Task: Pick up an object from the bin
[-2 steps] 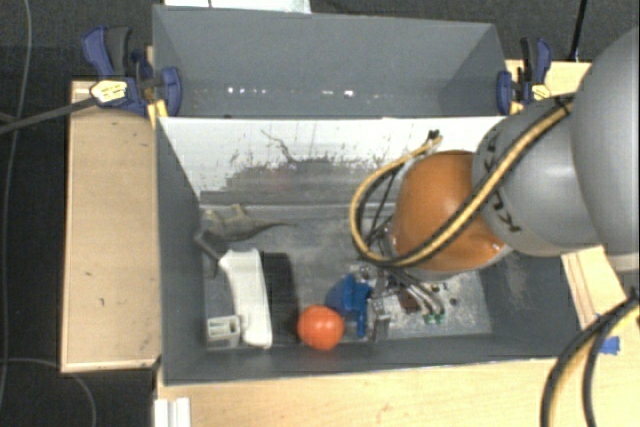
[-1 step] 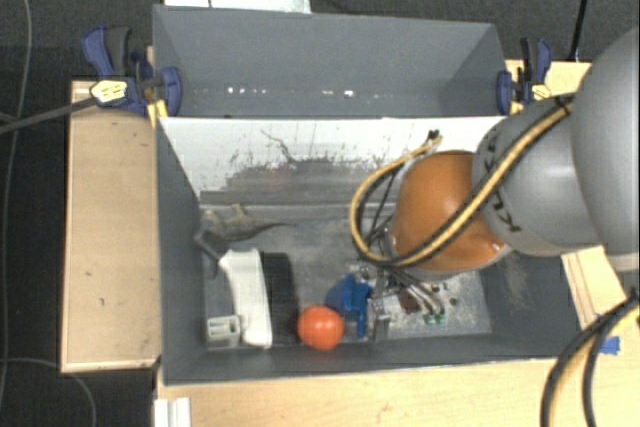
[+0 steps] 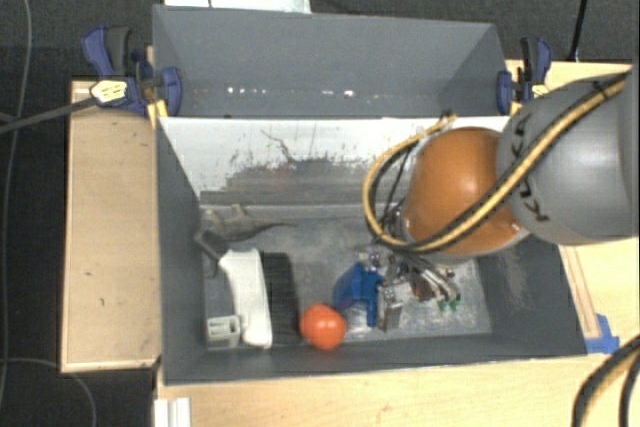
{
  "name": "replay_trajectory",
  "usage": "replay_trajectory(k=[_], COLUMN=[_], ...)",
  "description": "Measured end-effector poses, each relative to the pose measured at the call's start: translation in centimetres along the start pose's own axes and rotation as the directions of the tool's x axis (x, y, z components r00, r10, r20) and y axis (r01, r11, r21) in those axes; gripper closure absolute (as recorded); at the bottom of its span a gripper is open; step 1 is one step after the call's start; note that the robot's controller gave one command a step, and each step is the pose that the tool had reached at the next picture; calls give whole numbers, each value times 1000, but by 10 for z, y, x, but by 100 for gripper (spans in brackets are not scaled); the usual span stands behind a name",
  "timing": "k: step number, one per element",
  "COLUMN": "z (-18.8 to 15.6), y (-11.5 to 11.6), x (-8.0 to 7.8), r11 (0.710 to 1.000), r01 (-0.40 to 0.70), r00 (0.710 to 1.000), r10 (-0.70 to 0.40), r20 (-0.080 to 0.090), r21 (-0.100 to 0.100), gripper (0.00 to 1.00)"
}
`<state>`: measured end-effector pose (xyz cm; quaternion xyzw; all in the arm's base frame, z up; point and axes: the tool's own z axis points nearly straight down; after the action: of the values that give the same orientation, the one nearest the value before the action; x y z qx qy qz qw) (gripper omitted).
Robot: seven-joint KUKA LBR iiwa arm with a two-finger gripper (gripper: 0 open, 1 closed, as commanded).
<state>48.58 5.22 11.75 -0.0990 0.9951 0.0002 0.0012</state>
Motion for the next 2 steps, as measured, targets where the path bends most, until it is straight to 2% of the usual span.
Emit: replay_trajectory(k=[1, 2], z=[-68, -113], y=[-4, -29], x=[-3, 9], r11=[999, 999], r01=[-50, -50], r00=[999, 999], r10=[50, 50], r20=[4, 4], r21=[0, 0], gripper=[100, 100])
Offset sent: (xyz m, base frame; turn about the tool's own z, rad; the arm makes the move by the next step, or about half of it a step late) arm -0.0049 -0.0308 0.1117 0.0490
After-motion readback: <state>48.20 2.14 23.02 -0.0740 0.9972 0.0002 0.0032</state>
